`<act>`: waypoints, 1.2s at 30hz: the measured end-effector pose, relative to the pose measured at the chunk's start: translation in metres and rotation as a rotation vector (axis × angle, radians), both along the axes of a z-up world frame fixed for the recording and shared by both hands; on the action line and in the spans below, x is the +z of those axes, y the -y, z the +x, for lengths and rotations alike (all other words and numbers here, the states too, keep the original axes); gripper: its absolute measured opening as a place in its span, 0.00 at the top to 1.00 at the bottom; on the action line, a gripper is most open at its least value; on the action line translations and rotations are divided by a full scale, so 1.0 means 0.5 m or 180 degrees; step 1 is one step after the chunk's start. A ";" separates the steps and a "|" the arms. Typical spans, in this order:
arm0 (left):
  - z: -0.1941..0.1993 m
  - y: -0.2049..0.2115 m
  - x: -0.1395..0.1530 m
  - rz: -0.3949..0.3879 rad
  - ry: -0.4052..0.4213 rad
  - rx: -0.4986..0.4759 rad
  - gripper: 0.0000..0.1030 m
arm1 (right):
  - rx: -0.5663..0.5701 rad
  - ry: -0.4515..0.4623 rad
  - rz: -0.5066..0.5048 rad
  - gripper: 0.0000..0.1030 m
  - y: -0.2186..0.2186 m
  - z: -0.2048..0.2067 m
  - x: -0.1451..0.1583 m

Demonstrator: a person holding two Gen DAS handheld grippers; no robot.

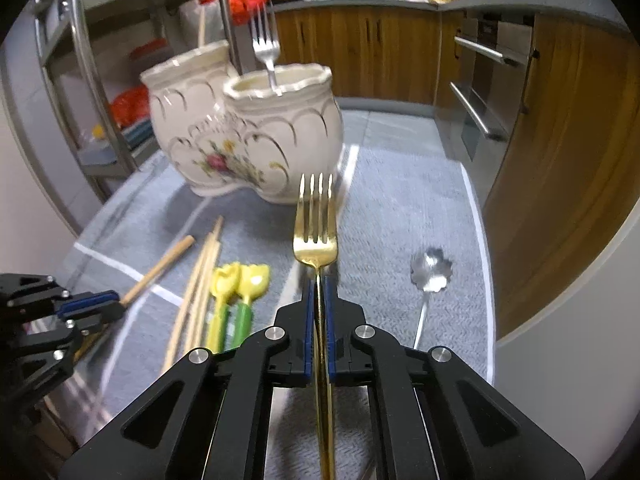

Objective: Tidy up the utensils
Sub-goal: 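Grasp another wooden chopstick with the left gripper while the right gripper grasps the gold fork, then lift the chopstick and gold fork and carry both over the ceramic holder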

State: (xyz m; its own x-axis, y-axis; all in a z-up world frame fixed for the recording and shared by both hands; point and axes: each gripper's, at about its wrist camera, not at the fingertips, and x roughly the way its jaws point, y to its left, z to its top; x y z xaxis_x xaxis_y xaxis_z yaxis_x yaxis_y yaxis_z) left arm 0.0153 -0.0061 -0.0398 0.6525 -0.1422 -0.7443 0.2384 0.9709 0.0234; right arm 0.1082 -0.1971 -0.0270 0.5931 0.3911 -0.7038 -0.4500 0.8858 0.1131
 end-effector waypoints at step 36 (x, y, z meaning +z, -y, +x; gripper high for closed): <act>-0.023 -0.096 0.202 -0.0784 0.1657 0.0074 0.94 | -0.0323 0.1869 0.0812 0.94 0.019 -0.041 0.247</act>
